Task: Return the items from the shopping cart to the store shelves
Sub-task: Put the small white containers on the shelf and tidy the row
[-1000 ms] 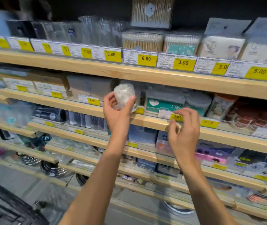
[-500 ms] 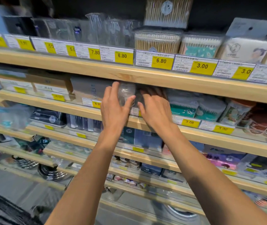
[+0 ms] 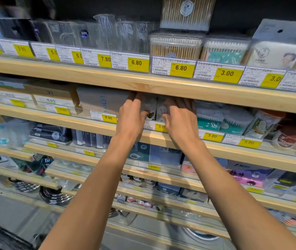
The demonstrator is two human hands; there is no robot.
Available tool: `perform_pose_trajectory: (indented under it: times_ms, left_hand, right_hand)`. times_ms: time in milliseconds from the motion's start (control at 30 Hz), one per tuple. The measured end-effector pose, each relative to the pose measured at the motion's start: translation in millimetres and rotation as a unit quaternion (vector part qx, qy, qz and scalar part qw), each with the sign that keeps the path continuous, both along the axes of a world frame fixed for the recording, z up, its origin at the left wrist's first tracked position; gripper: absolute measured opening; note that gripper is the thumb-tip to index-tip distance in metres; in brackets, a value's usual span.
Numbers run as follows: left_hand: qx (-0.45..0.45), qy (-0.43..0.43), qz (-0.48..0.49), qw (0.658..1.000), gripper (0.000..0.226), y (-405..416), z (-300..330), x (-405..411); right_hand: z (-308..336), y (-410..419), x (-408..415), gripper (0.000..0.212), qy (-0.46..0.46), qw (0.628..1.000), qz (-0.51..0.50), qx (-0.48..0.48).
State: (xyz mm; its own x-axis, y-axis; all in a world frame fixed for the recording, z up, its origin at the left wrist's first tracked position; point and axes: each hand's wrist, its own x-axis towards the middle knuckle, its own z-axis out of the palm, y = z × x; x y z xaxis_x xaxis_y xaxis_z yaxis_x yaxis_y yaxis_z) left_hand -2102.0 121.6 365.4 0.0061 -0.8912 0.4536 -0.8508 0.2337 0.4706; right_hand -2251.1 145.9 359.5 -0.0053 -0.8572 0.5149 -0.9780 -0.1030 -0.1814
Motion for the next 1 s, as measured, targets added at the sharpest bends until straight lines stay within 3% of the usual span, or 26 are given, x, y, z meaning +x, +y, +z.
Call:
perform_pose_trajectory:
  times_ms: [167,233,333,400,567,700,833,1000]
  left_hand:
    - [0.001,-0.081,0.007,0.997,0.016,1,5,-4]
    - [-0.019,-0.060,0.009,0.998,0.015,5,3,-7]
    - [-0.119,0.045,-0.019,0.992,0.009,13,-10,-18]
    - [-0.160,0.055,-0.022,0.985,0.009,16,-22,-27]
    - [-0.118,-0.125,0.029,0.985,0.023,7,-15,-34]
    - [-0.087,-0.275,0.030,0.957,0.026,-4,3,-26]
    - [-0.098,-0.309,-0.009,0.946,0.019,-13,6,-13]
    - [-0.059,-0.276,-0.084,0.956,0.031,-28,13,11]
  right_hand:
    - [-1,1,-2,0.024,-0.010,1.000,0.006,-0.018]
    - [-3,4,-3,0.021,-0.009,0.999,0.010,-0.043]
    - [-8,15,-4,0.024,-0.037,0.995,0.010,-0.089]
    - [-8,21,-7,0.030,-0.047,0.993,0.011,-0.109]
    - [14,20,-21,0.026,-0.011,1.000,0.009,-0.025]
    - [32,9,-15,0.034,0.003,0.996,0.000,0.094]
    - [37,4,-5,0.041,0.003,0.996,0.007,0.091]
    - [40,-1,-3,0.042,-0.015,0.990,-0.003,0.138]
